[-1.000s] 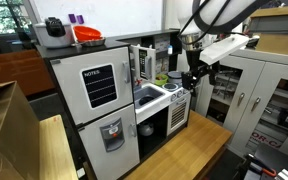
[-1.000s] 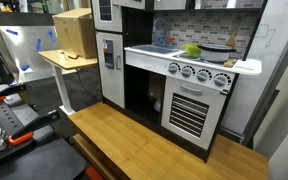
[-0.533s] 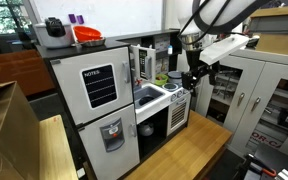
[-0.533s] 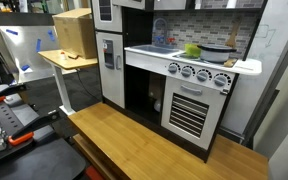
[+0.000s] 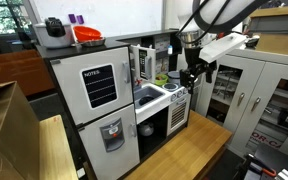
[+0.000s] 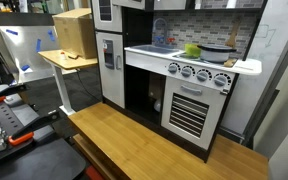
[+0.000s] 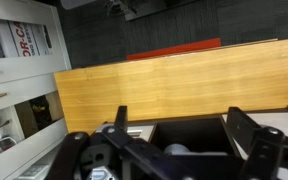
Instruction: Close the microwave door
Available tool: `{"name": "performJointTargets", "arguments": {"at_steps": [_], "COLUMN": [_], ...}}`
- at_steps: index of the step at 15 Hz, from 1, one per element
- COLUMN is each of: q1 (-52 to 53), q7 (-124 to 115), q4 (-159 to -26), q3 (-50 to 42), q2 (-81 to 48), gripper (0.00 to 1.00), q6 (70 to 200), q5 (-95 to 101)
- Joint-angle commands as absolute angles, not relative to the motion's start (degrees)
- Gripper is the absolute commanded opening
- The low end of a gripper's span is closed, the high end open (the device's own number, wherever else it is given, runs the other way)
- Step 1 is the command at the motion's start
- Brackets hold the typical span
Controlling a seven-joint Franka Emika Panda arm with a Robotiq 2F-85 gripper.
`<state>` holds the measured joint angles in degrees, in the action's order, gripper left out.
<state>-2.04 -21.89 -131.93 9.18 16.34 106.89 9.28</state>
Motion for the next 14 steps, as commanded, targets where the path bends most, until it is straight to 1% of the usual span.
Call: {"name": "performJointTargets", "arguments": {"at_steps": [1,8,14], "q1": [-0.8,1.2,3.1], "q7": [-17.3,-9.8,-10.2], "q4": [-129.5,-121.7,-114.5], "q3": [7.6,7.4,7.9], "q2": [16.1,14.0,10.1], "gripper": [1.00,1.00,1.00], "q6": [109.8,116.1,120.9], "q5": [11.8,11.2,11.1]}}
